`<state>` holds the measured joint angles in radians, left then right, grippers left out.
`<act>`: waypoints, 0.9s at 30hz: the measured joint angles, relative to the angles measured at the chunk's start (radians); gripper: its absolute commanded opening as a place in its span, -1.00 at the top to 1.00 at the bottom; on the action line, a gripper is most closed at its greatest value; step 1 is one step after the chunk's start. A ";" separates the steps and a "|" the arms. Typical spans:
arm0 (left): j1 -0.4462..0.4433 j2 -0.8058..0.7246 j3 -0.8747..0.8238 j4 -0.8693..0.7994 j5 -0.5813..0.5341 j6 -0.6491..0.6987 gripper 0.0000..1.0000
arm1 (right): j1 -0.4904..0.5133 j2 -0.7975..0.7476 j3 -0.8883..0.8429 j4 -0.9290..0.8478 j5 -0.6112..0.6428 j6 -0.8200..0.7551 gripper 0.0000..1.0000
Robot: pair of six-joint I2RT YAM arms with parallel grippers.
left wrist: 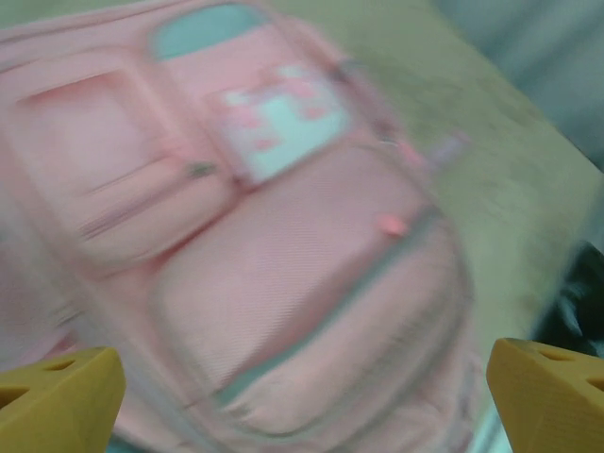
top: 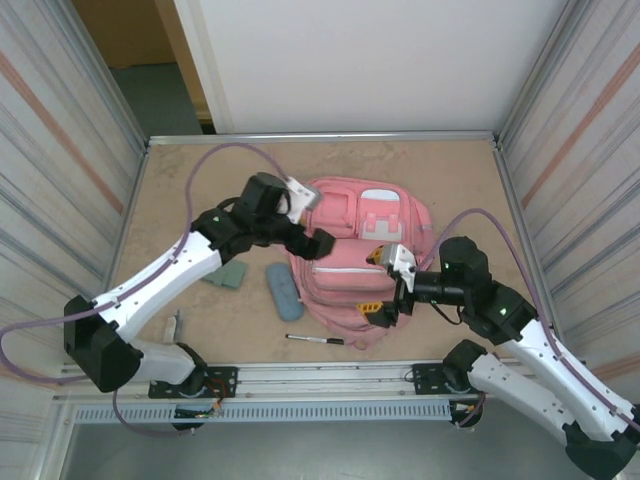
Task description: Pack the student bag
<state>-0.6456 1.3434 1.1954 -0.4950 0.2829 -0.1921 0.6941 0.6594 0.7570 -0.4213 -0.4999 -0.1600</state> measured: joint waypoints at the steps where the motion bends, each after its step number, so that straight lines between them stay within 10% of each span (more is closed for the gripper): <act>1: 0.056 0.004 -0.031 0.020 0.002 -0.044 -0.97 | -0.006 0.024 0.006 -0.003 0.045 0.032 -0.98; 10: 0.171 0.318 0.039 0.051 -0.014 -0.175 -0.81 | -0.084 0.231 -0.001 -0.113 0.529 0.728 -0.90; 15: 0.191 0.507 0.121 0.050 -0.025 -0.207 -0.63 | -0.101 0.286 -0.087 -0.158 0.533 0.954 -0.67; 22: 0.189 0.583 0.134 0.083 0.037 -0.254 0.29 | -0.119 0.413 -0.113 -0.123 0.503 1.028 0.17; 27: 0.163 0.529 0.054 0.146 0.043 -0.259 0.25 | -0.201 0.489 -0.110 -0.063 0.483 0.989 0.49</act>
<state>-0.4831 1.8721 1.2491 -0.3492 0.3260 -0.4507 0.4931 1.1481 0.6468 -0.4839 -0.0174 0.8288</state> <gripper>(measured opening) 0.352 0.268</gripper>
